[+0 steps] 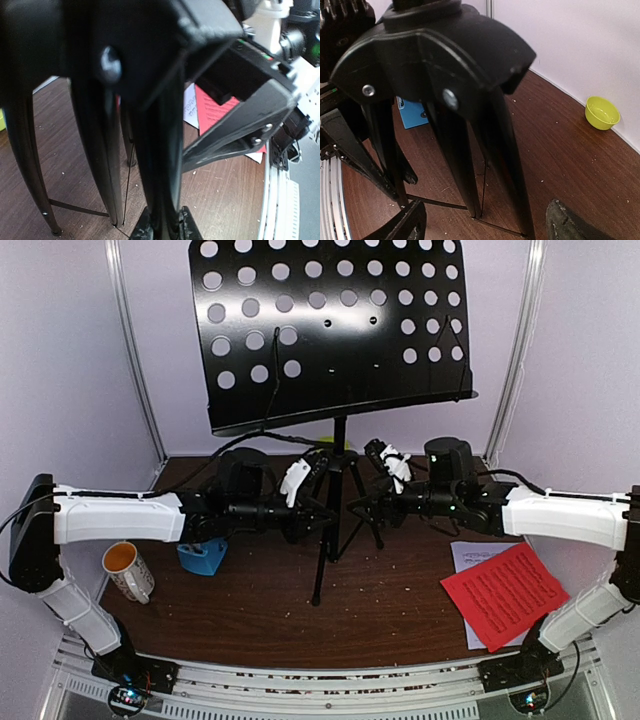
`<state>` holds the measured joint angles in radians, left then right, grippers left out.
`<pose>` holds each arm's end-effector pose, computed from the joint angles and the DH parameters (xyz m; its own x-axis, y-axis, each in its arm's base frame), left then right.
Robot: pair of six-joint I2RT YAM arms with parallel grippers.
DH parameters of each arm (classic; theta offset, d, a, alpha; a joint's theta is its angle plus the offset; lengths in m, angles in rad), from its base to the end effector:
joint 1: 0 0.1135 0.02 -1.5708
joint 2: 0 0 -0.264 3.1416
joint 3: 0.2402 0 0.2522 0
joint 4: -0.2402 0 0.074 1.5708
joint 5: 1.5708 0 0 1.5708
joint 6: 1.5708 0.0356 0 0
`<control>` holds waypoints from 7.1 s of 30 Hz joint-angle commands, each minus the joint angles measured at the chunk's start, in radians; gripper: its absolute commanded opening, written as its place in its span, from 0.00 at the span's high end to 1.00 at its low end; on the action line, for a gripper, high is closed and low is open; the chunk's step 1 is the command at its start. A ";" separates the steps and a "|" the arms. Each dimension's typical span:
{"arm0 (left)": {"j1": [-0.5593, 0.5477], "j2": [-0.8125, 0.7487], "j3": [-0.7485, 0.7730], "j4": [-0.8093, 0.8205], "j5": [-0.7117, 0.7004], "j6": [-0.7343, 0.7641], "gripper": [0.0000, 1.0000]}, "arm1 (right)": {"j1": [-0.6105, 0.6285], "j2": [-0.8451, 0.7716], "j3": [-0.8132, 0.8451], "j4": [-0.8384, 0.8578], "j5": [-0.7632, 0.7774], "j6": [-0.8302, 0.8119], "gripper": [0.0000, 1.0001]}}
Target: Set up the instrument practice props
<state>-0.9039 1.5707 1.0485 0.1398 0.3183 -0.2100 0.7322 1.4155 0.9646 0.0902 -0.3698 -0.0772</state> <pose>0.2153 -0.2915 0.2671 -0.4187 0.2119 -0.8830 0.8574 0.4126 -0.3076 0.2339 0.2276 0.2837 -0.1942 -0.2713 -0.9427 -0.8924 0.4478 0.0550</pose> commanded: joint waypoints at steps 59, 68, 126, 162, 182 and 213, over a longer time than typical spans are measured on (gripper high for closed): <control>0.038 -0.188 -0.238 -0.029 -0.196 0.019 1.00 | 0.164 -0.105 -0.033 -0.088 0.273 0.102 1.00; 0.075 -0.210 -0.312 -0.022 -0.224 0.032 1.00 | 0.161 -0.187 -0.133 -0.106 0.341 0.115 1.00; 0.215 0.102 -0.084 0.021 -0.075 0.272 0.26 | -0.030 0.144 -0.079 0.026 0.128 -0.093 0.12; 0.237 0.108 -0.133 0.010 -0.053 0.231 1.00 | -0.082 0.237 -0.015 0.005 0.121 -0.102 1.00; 0.244 -0.024 -0.357 0.035 -0.076 0.157 1.00 | -0.090 0.028 -0.230 -0.089 0.189 0.069 1.00; 0.333 0.094 -0.199 -0.081 0.000 0.204 1.00 | -0.209 0.231 0.000 -0.249 0.113 0.063 1.00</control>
<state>-0.6086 1.7195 0.9138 0.1543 0.3103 0.0597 0.6014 1.6890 1.0187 -0.0845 -0.2737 -0.1928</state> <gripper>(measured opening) 0.119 0.127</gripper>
